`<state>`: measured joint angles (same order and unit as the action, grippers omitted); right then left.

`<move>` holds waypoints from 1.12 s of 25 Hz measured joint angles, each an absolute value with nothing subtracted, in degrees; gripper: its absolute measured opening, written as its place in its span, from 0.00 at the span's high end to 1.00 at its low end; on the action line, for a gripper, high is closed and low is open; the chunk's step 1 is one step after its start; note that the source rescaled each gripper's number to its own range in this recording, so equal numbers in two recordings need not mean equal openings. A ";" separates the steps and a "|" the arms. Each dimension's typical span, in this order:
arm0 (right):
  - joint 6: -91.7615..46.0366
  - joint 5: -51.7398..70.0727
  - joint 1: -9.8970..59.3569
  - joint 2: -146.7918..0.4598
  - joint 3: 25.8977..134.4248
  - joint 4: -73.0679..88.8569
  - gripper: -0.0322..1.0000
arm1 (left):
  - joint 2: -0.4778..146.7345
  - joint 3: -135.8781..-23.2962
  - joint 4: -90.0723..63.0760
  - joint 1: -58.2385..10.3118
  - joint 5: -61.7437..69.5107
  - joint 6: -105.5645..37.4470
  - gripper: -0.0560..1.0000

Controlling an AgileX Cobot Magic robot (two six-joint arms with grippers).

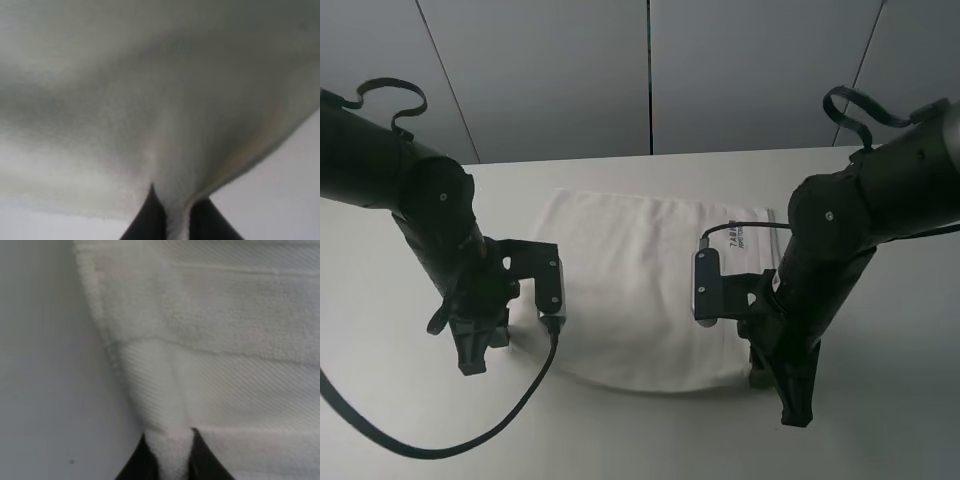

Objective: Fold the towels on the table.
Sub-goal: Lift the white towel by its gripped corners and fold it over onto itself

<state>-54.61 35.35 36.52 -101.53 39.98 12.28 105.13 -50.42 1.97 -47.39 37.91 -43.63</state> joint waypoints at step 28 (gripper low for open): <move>-10.90 38.66 36.52 -81.16 39.76 2.08 0.97 | 94.65 -50.42 0.78 -47.39 33.59 -11.65 0.94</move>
<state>-10.90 38.66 36.52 -81.16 39.76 2.08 94.65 -50.42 0.78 -47.39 33.59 -11.65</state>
